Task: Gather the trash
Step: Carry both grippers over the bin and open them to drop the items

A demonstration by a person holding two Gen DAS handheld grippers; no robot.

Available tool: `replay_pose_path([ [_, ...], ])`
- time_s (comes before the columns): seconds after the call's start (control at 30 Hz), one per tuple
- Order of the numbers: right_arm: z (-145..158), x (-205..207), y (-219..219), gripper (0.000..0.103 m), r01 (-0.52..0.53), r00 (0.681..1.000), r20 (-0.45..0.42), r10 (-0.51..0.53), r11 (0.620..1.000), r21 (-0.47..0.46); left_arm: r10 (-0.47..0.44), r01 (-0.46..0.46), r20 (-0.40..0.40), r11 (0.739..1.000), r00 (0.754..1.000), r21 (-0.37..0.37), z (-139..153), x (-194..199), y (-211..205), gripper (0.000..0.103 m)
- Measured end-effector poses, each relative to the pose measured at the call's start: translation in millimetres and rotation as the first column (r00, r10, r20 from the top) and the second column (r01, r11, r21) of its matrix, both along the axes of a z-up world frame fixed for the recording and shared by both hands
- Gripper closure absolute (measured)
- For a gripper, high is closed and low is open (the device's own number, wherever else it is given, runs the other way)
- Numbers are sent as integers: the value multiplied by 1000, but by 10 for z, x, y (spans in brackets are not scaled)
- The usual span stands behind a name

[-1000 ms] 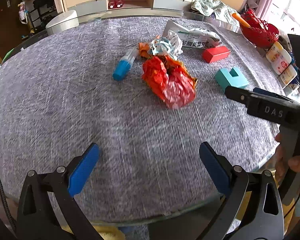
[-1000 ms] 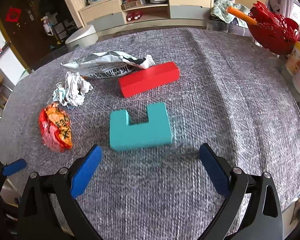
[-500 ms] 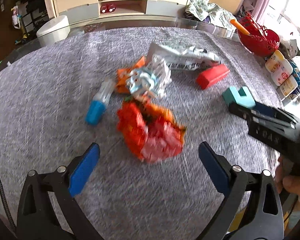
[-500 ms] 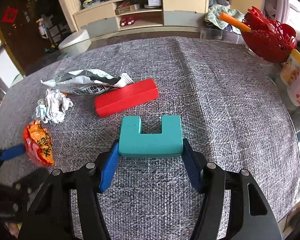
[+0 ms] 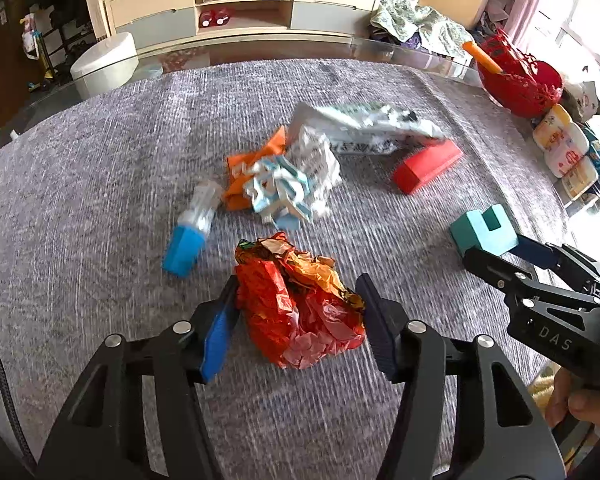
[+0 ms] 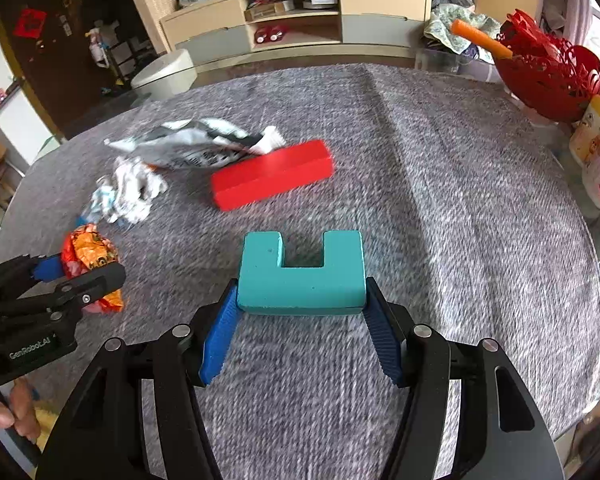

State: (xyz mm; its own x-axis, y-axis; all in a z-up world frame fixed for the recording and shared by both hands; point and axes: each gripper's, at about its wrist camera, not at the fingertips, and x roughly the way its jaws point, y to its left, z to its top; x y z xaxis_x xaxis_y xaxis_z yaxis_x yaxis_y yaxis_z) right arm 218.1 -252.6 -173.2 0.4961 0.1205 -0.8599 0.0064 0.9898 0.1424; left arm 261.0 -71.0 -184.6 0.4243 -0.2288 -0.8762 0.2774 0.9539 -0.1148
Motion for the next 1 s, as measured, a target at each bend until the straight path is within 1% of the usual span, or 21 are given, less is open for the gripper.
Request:
replay_pose_path([
  [0.1,15,-148,40,42,-6,1000,-9,6,1000,23,-15,15,-4,1000,1000,-2,8,-165,23,50],
  [0.27,20,-460,137,42,-26,999,-23,26,999,20,-33,33,-5,999,999,-13,30,-528,88,51],
  [0.5,103,-992,268,42,-53,998,-27,54,998,30,-29,30,19,999,999,-29,177,-1137,245,51],
  [0.67,171,-1333,389,42,-78,997,-24,79,996,39,-46,47,18,998,999,-40,202,-1560,314,51],
  [0.73,159,-1505,424,42,-90,995,-30,92,995,48,-53,53,9,997,999,-60,177,-1735,349,51],
  [0.83,116,-1681,480,42,-105,993,-41,107,993,56,-57,57,-1,997,998,-47,95,-1942,365,51],
  [0.9,54,-1773,499,42,-108,992,-58,111,993,54,-56,55,-16,997,998,-44,15,-2054,383,51],
  [1.0,-116,-1904,533,42,-103,989,-96,109,993,61,-53,51,-43,998,998,-44,-119,-2194,421,51],
])
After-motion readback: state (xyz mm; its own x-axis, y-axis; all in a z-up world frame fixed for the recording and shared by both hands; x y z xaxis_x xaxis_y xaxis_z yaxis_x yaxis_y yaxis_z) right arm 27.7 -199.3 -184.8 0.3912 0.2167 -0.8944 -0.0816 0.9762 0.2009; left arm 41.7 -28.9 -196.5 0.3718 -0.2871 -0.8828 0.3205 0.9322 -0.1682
